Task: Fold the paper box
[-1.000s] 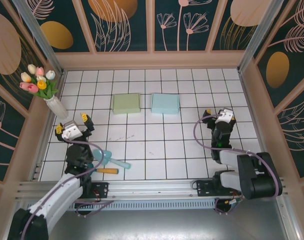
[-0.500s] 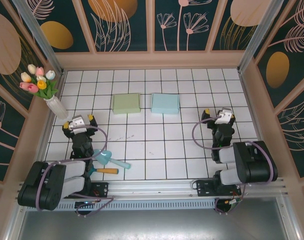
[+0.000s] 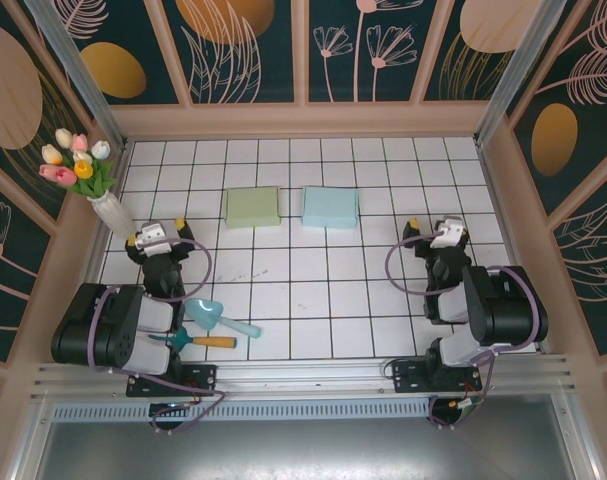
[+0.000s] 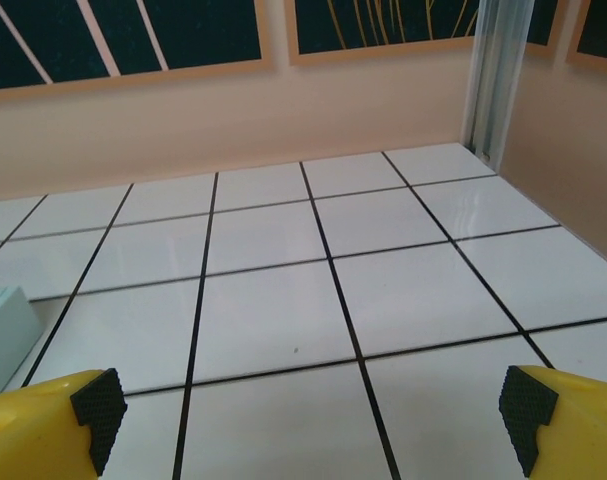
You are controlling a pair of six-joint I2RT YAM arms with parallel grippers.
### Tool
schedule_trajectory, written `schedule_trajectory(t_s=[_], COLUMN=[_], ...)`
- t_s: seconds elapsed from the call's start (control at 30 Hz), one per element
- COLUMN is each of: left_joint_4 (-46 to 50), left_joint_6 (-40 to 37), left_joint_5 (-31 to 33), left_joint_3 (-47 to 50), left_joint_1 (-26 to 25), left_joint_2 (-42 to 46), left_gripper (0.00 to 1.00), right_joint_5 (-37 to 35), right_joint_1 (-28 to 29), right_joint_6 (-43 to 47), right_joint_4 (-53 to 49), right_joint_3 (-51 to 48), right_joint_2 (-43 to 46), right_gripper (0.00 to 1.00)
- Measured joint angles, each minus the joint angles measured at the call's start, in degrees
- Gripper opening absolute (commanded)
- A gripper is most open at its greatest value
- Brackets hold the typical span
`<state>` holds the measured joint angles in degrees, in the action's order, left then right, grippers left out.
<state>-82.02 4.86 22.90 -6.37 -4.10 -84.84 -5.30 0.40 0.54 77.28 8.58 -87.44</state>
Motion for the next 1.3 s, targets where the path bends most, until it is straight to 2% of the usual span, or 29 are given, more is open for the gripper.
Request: schedule_trajectory(t_s=[0.3,1.3], left_joint_4=[4.2,6.2], left_joint_6=[0.4,0.4], left_joint_5=[-2.1,-3.0], left_joint_3=[-5.1,-5.1], left_joint_1=[0.8,0.8], left_joint_2=[-2.3,-2.3], left_gripper=[0.99,0.99], right_joint_5=[-0.8,-0.6], right_joint_1=[-0.7,-0.7], right_joint_6=[-1.3,-1.3], right_joint_4=[-4.0,-4.9], right_joint_3=[3.2,3.2], right_joint_2=[-0.3,-0.4], right_gripper=[0.99,0.99])
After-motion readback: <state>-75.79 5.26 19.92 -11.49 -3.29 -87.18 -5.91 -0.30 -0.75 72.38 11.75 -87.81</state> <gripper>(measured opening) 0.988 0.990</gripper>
